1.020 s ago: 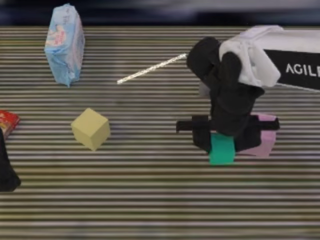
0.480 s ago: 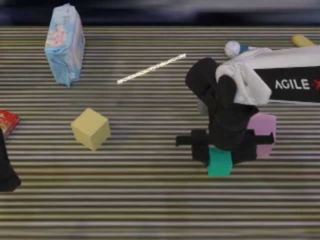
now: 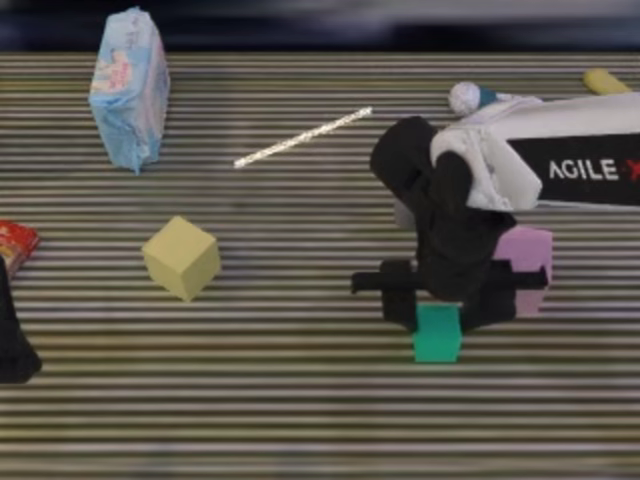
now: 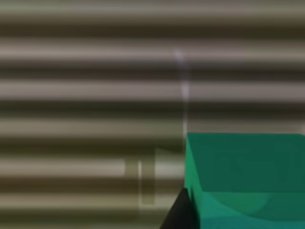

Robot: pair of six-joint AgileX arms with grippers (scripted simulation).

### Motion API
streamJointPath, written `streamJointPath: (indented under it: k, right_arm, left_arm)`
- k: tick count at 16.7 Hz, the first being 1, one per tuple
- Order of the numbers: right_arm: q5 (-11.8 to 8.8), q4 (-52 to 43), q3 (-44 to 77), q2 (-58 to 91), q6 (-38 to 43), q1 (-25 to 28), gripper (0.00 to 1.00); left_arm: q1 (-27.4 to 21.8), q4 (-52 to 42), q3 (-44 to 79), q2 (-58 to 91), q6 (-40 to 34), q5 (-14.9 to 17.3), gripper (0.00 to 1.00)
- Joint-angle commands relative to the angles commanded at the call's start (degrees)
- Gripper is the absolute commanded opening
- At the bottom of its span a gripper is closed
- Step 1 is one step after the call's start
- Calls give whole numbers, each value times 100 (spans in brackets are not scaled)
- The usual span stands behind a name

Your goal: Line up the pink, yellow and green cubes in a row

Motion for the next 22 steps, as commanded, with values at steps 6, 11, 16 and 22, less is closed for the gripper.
streamJointPath:
  k: [6,11,16,22]
  right_arm:
    - [0,0,0,0,0,0,100]
    - [0,0,0,0,0,0,100]
    - [-2,-239,174,-88,3,13,100]
    - [-5,-1372,794,-572,2,53,100]
  left_arm:
    - [0,0,0,0,0,0,100]
    - [0,0,0,0,0,0,100]
    - [0,0,0,0,0,0,100]
    - [0,0,0,0,0,0,100]
